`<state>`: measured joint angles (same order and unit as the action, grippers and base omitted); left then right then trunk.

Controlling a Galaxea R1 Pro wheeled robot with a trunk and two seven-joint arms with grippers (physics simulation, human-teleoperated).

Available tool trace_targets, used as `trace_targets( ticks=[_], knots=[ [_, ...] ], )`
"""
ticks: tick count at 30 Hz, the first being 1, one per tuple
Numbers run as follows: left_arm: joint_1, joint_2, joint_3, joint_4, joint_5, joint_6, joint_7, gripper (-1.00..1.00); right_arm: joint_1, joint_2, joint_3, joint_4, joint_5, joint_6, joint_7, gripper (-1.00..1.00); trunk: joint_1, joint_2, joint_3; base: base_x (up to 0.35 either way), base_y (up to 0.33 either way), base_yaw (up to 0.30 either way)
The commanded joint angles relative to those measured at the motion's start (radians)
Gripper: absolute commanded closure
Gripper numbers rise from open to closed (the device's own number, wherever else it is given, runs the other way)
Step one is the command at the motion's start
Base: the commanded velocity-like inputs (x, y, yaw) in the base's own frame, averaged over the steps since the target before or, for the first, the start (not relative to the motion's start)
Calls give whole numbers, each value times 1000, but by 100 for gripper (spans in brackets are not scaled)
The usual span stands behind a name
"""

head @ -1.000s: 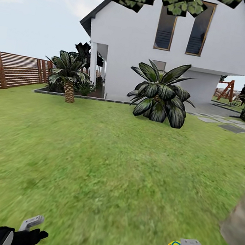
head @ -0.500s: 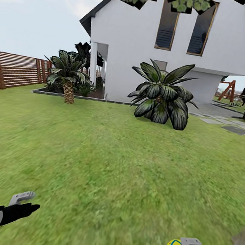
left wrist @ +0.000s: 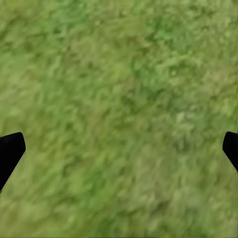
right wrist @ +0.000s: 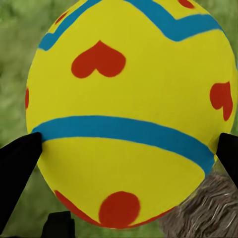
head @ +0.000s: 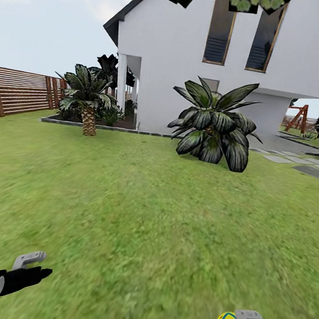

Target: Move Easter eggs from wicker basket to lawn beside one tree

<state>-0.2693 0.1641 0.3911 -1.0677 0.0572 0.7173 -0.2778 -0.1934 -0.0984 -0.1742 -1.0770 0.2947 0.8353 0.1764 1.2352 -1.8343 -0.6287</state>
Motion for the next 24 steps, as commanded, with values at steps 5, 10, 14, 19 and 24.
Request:
trace_targets(
  ticks=[5, 10, 14, 19, 24],
  knots=[
    [-1, -2, -2, 1, 3, 3, 0, -100, 0, 0, -1, -1, 11, 3, 10, 100, 1, 0, -1, 345, 89, -76],
    [-1, -7, -5, 3, 2, 2, 0, -100, 0, -5, -2, -4, 9, 2, 11, 100, 1, 0, 0, 345, 31, -285],
    [-1, -9, -5, 3, 3, 2, 0, -100, 0, -9, -4, -11, 10, 3, 12, 100, 1, 0, 0, 345, 1, -300],
    [-1, -10, -4, 3, 3, 2, 0, -100, 0, -8, -3, -12, 11, 4, 11, 100, 1, 0, 0, 345, 32, -300],
    [-1, -9, -3, 3, 3, 1, 0, -100, 0, -7, -2, -12, 11, 4, 11, 100, 1, 0, 0, 345, 75, -300]
  ],
)
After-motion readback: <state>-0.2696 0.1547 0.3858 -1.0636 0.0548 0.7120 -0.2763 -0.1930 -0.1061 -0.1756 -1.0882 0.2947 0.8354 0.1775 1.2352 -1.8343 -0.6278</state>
